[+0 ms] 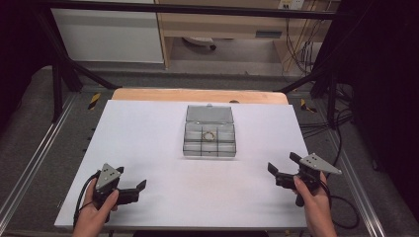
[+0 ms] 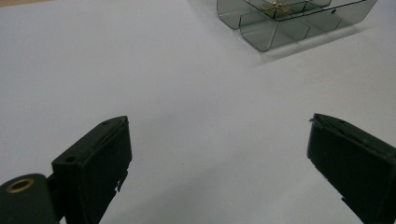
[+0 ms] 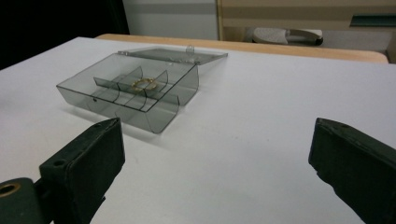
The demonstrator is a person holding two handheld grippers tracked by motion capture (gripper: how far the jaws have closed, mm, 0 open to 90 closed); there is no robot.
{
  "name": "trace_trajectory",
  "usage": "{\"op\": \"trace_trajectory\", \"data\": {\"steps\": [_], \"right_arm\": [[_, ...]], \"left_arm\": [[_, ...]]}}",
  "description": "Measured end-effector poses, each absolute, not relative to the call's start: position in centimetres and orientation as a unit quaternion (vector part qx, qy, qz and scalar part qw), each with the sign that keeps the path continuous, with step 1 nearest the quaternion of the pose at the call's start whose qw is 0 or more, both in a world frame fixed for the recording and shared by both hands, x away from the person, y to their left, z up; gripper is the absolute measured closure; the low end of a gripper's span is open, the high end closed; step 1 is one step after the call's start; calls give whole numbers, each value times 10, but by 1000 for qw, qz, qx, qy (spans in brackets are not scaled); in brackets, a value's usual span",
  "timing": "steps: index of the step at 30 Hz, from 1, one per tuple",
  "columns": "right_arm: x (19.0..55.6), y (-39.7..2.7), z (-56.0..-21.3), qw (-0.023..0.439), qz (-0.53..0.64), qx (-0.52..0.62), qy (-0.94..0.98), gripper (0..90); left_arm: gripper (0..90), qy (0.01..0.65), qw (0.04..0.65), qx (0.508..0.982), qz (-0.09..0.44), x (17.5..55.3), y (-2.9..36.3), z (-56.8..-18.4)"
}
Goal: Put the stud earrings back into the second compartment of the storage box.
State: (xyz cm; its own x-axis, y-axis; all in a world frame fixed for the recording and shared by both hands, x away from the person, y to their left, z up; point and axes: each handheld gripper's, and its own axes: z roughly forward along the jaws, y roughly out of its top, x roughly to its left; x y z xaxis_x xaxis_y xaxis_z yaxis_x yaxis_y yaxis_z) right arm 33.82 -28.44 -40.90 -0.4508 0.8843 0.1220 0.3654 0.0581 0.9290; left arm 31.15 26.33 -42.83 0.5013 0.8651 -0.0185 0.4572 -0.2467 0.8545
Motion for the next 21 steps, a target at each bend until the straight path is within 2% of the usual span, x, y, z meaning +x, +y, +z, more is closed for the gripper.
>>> {"op": "trace_trajectory", "data": {"steps": [15, 19, 21], "right_arm": [[351, -249, -438, 213, 468, 435, 739, 41], [355, -240, -443, 207, 465, 429, 746, 46], [357, -239, -445, 218, 448, 435, 750, 49]], "left_arm": [[70, 433, 435, 754, 235, 310, 261, -426], [70, 433, 434, 754, 235, 310, 261, -427], [70, 432, 433, 755, 234, 310, 261, -427]]}}
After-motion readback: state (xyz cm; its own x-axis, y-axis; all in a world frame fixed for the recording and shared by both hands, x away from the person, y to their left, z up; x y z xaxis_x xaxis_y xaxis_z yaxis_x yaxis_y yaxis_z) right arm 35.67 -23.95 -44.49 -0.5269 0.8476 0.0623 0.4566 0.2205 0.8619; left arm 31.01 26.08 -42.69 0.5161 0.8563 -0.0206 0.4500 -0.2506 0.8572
